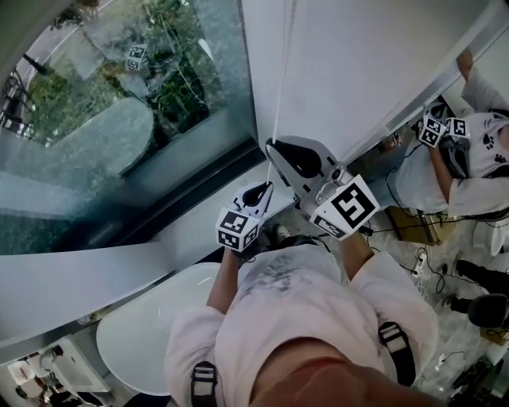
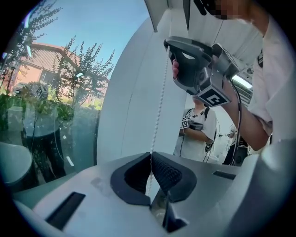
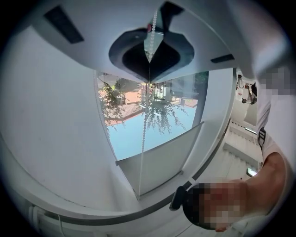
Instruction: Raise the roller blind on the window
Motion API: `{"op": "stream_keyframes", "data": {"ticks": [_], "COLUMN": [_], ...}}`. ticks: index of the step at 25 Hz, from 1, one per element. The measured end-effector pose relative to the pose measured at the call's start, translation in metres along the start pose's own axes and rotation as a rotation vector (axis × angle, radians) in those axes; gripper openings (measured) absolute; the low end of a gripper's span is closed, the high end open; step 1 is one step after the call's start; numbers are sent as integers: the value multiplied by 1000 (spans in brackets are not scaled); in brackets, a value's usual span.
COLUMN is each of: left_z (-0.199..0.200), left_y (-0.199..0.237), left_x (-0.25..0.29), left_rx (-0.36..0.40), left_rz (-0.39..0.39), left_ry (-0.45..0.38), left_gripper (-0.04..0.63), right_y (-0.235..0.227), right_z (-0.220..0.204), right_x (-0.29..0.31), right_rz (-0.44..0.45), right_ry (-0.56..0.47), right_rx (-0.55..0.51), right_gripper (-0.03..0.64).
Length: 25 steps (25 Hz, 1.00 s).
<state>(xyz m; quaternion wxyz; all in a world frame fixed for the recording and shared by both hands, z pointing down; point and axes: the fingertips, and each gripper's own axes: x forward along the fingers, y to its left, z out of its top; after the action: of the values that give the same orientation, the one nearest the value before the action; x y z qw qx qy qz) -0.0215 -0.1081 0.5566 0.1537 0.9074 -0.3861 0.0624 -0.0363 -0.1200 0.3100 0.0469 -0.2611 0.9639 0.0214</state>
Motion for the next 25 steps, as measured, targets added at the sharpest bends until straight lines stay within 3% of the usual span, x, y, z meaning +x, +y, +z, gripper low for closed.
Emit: {"op": "stream_keyframes", "data": {"ticks": [25], "left_z": [-85], "left_y": [15], "left_x": [22], "left_rx": [-69], "left_rz": [3], "left_ry": [156], "left_gripper": [12], "right_y": [-2], "right_z": [-87], "right_x": [-7], "right_rz": [-23], "right_ry": [129], "right_rx": [27], "right_gripper": [61]}}
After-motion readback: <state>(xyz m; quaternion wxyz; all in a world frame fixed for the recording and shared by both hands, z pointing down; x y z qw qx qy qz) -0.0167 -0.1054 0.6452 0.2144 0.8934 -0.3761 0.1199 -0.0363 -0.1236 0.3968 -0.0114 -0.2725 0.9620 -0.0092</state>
